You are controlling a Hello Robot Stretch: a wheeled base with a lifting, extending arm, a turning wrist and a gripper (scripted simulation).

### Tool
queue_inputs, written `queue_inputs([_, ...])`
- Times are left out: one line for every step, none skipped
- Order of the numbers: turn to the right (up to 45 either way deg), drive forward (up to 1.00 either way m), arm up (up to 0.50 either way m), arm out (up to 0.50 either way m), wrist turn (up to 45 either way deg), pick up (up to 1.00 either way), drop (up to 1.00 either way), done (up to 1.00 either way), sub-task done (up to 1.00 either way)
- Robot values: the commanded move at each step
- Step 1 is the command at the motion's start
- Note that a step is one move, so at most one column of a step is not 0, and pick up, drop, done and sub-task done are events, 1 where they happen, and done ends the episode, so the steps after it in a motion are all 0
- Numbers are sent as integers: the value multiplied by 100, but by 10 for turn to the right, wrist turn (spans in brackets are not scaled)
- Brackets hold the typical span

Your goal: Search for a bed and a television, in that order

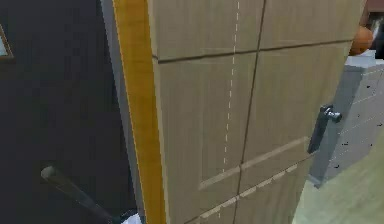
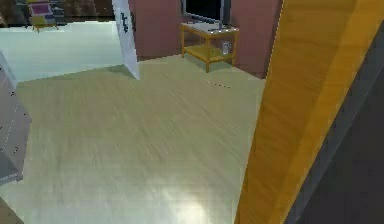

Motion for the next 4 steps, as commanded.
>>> queue_inputs([-90, 0, 0, 0, 0, 0, 0, 0, 0])
queue_inputs([0, 5, 0, 0, 0, 0, 0, 0, 0])
queue_inputs([450, 0, 0, 0, 0, 0, 0, 0, 0])
queue_inputs([390, 0, 0, 0, 0, 0, 0, 0, 0])
